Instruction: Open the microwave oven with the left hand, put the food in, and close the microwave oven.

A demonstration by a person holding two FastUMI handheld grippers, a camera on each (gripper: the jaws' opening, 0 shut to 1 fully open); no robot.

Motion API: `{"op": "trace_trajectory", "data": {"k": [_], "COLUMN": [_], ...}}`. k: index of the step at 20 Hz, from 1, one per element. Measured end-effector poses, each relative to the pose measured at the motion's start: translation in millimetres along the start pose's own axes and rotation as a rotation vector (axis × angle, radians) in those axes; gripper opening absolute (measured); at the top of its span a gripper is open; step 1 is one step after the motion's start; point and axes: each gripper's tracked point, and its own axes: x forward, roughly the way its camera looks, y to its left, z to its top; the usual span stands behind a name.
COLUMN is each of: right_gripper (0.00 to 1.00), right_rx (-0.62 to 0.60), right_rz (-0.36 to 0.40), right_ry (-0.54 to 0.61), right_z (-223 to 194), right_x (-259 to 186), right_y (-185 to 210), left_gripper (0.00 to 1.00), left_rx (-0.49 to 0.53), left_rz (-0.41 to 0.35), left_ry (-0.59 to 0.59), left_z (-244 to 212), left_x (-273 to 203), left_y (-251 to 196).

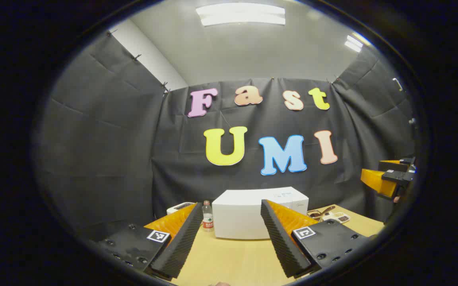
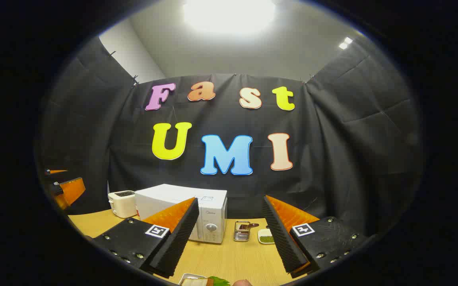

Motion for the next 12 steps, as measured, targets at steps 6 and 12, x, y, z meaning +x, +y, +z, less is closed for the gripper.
{"op": "trace_trajectory", "data": {"k": [6,12], "right_gripper": [0.96,0.96], "right_rx": [0.005,0.008], "right_rz": [0.011,0.005], "right_ry": [0.015,0.016], "right_z": [-3.3,-6.2], "right_x": [-6.4,-15.0], "right_y": [-3.1,-19.9], "left_gripper": [0.97,0.97], "left_rx": [-0.006,0.029], "left_rz": [-0.016,-0.058], "left_ry": [0.006,0.008], "left_z": [-4.5,-3.9], "left_x": [0.3,4.0], "left_y": [-14.7,-44.4]}}
